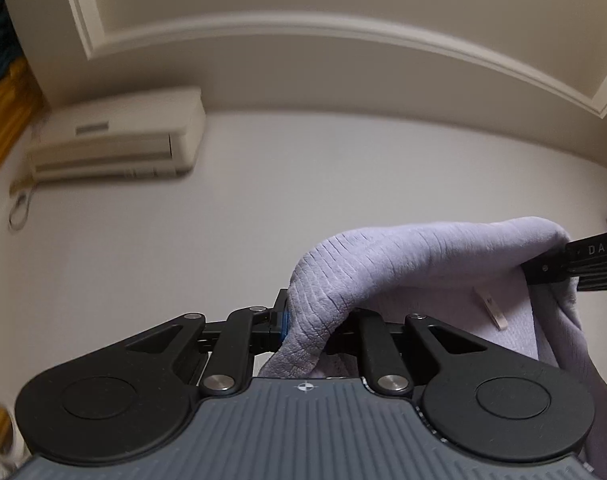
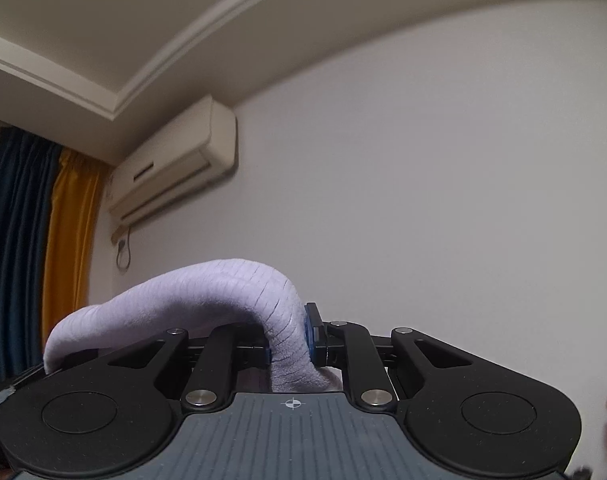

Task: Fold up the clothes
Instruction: 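Hold the sweater up with both grippers and shake it out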

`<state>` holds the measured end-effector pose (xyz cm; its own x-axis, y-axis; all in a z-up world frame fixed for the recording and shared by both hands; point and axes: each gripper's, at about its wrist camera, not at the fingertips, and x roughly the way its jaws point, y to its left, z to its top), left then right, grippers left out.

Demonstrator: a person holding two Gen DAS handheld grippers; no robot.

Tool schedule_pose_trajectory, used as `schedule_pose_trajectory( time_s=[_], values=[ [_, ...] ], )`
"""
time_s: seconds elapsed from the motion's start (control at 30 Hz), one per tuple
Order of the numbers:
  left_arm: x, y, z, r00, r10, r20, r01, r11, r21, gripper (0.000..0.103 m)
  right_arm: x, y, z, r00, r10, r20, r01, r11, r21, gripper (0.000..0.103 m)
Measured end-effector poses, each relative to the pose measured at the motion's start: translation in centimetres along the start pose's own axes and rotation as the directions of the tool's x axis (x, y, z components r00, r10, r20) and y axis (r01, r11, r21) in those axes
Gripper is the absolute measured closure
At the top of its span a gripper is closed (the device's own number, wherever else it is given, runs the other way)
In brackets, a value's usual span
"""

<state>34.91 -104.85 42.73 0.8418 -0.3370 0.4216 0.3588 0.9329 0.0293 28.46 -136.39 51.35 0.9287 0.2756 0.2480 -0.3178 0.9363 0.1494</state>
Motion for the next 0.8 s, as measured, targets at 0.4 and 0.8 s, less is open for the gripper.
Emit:
schedule_pose_trajectory(
  time_s=[0.4, 0.8],
  values=[
    [11.0, -3.6, -9.3, 0.984, 0.146, -0.101, -0.122, 0.970, 0.210, 0.089, 11.5, -7.1, -8.8, 0.965, -0.232, -0.122, 0.234, 0.972, -0.002, 0.090],
    [10.5, -3.6, -9.1, 0.993, 0.078, -0.091, -0.063, 0.986, 0.151, 0.089, 10.8, -8.0, -10.0, 0.945, -0.289, -0.152, 0.292, 0.956, 0.000, 0.090]
  ],
)
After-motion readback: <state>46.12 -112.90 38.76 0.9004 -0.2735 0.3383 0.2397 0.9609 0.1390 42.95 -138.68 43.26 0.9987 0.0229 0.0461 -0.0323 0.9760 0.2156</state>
